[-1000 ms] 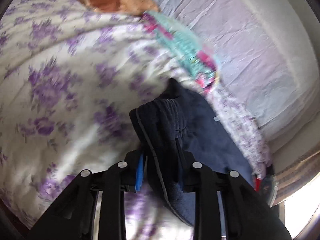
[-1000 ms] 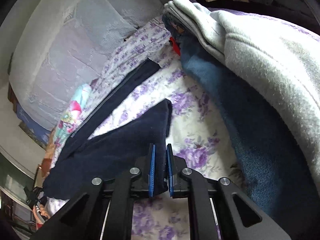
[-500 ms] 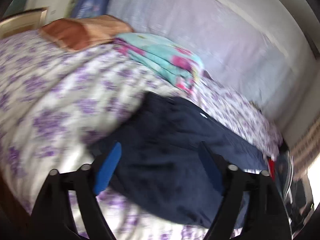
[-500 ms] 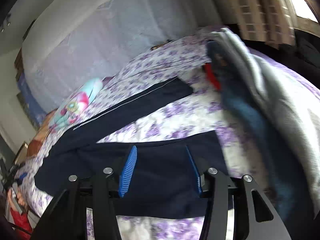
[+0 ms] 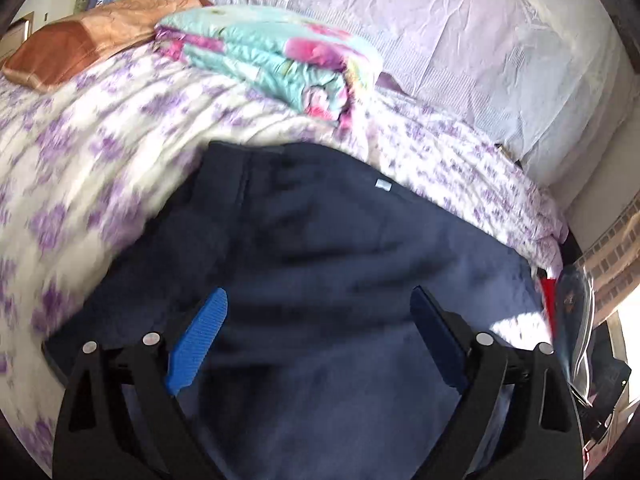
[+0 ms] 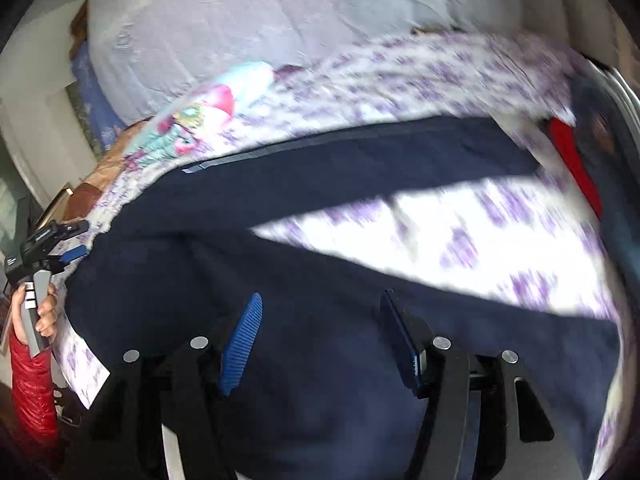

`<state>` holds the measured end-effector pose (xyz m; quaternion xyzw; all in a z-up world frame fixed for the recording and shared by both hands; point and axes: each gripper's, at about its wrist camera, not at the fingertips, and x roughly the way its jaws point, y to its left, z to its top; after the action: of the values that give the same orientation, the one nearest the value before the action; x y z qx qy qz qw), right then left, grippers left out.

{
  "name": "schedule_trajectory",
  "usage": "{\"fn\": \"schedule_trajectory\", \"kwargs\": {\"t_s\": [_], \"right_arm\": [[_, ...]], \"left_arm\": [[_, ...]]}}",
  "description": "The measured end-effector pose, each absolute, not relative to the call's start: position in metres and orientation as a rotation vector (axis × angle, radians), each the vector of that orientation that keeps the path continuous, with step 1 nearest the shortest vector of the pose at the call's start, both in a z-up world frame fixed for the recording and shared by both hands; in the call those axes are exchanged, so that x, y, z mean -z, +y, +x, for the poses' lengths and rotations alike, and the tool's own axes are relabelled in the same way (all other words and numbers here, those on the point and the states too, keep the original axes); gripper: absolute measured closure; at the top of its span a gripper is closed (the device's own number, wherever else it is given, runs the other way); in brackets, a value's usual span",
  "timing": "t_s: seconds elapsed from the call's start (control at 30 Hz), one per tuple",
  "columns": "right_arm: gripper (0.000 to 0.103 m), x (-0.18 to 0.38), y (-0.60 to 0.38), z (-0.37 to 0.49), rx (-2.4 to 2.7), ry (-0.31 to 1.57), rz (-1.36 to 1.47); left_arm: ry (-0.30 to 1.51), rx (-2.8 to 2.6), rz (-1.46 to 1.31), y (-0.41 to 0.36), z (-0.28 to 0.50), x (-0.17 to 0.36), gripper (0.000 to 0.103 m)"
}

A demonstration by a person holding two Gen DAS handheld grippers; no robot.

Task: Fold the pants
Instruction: 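Lift the sweatpants with the left tool while the right tool lifts the other edge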

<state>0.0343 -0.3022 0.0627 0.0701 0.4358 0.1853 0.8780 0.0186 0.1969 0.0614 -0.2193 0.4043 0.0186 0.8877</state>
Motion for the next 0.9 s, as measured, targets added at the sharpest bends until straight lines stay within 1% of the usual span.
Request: {"fn": "schedule_trajectory", "kwargs": {"t_s": [0.07,0.13,0.17,0.2,0.23,0.3,0.33,0.37,0.47,0.53,0.57,0.6,0.67,0.7,0.73,0.77,0.8,0.83,0.9], "right_arm": [[0.030,-0.063,-0.276,0.052,-0.439,0.919,0.128],[0.030,-0.052,-0.240,0.073,-0.487,0.974,0.090],[0.030,-0.038,-0.222,0.085,-0.512,1.029,0.065],[0.027,-0.024,-0.207,0.093,-0.526,1.098,0.039],[0.025,-0.007,-0.192,0.102,-0.520,1.170,-0.003],[0.024,-0.008,-0.179,0.101,-0.498,1.109,-0.109],[0.024,-0.014,-0.173,0.102,-0.513,1.115,-0.141],[0.025,-0.023,-0.172,0.105,-0.541,1.103,-0.133],[0.025,-0.061,-0.170,0.122,-0.523,0.980,-0.122],[0.021,-0.073,-0.169,0.152,-0.510,0.954,-0.069],[0.018,-0.071,-0.167,0.168,-0.489,0.963,-0.050],[0.018,-0.060,-0.165,0.189,-0.461,0.997,-0.041],[0.018,-0.025,-0.160,0.217,-0.409,1.109,-0.060],[0.012,-0.001,-0.156,0.232,-0.385,1.186,-0.079],[0.010,0.008,-0.154,0.237,-0.402,1.166,-0.099],[0.010,0.004,-0.150,0.235,-0.409,1.116,-0.158],[0.011,0.002,-0.147,0.235,-0.412,1.124,-0.219],[0.012,-0.004,-0.148,0.238,-0.432,1.126,-0.240],[0.012,-0.028,-0.157,0.236,-0.418,1.036,-0.237]], "left_arm": [[0.897,-0.051,-0.428,0.190,0.040,-0.047,0.012],[1.011,-0.085,-0.371,0.178,0.066,-0.019,0.012],[1.039,-0.106,-0.332,0.175,0.074,-0.007,0.010],[1.025,-0.117,-0.273,0.167,0.076,-0.005,0.005],[1.033,-0.129,-0.234,0.161,0.078,-0.007,0.005],[1.041,-0.119,-0.209,0.156,0.079,-0.017,0.005],[1.006,-0.082,-0.236,0.158,0.078,-0.029,0.005],[0.967,-0.073,-0.256,0.161,0.079,-0.040,0.005],[0.881,-0.098,-0.281,0.171,0.095,-0.067,0.005],[0.899,-0.101,-0.307,0.179,0.124,-0.067,0.005],[0.935,-0.099,-0.328,0.180,0.137,-0.059,0.005],[0.994,-0.103,-0.354,0.183,0.156,-0.043,0.005],[1.102,-0.130,-0.370,0.186,0.177,-0.010,0.005],[1.123,-0.147,-0.355,0.185,0.181,0.000,0.005],[1.094,-0.171,-0.289,0.178,0.182,0.001,0.005],[1.090,-0.181,-0.239,0.172,0.182,-0.003,0.005],[1.099,-0.177,-0.206,0.166,0.182,-0.007,0.005],[1.087,-0.153,-0.193,0.165,0.181,-0.015,0.005],[1.014,-0.141,-0.202,0.173,0.179,-0.034,0.005]]}}
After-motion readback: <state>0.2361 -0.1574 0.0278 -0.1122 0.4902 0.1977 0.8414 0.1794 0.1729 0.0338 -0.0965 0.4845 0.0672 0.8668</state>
